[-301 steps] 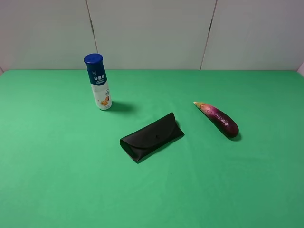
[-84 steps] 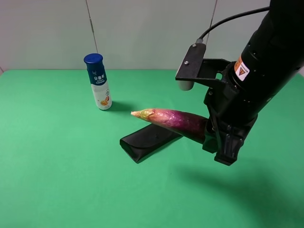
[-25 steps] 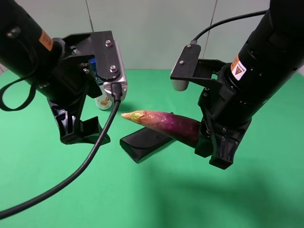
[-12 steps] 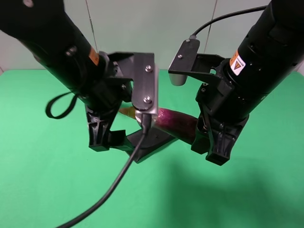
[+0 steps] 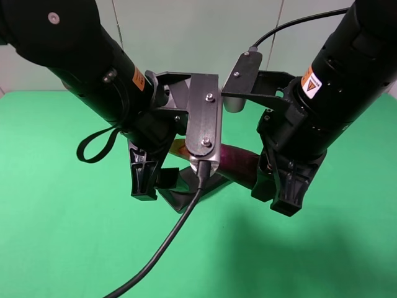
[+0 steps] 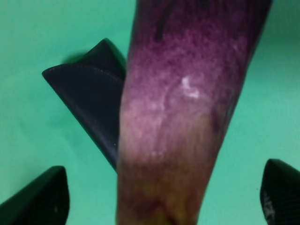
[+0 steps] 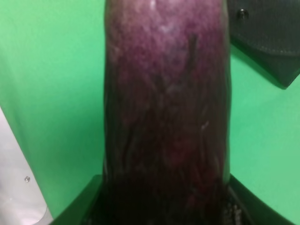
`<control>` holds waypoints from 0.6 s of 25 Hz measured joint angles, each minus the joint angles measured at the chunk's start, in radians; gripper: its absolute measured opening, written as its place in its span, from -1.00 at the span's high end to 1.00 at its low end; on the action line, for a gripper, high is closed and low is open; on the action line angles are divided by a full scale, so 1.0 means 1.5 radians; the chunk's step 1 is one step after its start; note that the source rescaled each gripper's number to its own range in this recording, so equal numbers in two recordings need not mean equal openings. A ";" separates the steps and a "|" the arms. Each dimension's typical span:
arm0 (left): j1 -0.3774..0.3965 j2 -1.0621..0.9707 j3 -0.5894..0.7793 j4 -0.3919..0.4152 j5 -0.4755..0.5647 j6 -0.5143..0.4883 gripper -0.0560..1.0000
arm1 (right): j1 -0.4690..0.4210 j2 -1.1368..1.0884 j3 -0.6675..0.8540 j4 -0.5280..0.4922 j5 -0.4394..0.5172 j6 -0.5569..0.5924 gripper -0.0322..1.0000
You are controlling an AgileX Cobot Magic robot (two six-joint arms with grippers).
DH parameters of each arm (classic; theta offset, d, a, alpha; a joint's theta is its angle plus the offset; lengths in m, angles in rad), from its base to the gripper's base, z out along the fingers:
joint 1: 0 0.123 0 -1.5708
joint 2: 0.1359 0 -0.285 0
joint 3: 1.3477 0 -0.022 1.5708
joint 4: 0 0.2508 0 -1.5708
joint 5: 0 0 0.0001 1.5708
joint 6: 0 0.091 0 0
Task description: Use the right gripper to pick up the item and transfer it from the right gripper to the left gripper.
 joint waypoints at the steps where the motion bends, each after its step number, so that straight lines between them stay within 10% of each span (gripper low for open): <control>1: 0.000 0.000 0.000 -0.002 0.000 0.002 -0.45 | 0.000 0.000 0.000 0.000 0.000 0.000 0.93; 15: 0.000 0.000 0.000 -0.007 0.000 0.006 0.36 | 0.000 0.000 0.000 0.000 0.003 0.001 0.93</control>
